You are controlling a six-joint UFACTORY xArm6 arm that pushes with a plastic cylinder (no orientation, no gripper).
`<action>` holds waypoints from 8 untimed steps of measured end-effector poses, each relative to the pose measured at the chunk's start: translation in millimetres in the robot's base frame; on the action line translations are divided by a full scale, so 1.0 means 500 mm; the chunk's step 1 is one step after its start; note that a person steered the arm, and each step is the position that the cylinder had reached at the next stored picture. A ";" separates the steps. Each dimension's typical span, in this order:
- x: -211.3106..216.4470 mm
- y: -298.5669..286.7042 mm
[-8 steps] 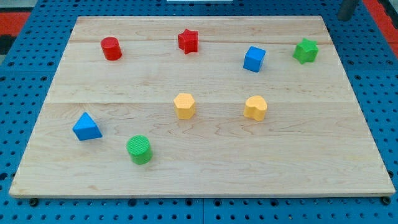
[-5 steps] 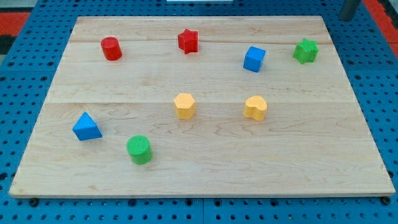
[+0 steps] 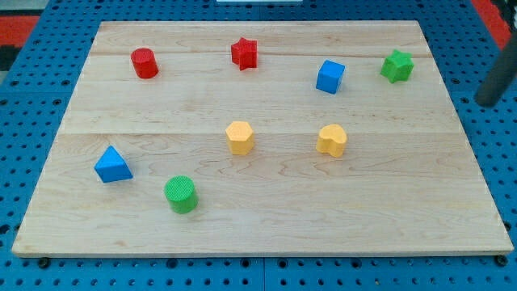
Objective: Point your arm towards yellow heart
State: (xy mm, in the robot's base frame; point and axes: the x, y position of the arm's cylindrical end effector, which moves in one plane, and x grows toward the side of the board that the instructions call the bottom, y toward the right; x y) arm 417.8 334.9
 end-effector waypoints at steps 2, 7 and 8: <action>0.225 -0.102; 0.173 -0.407; 0.139 -0.405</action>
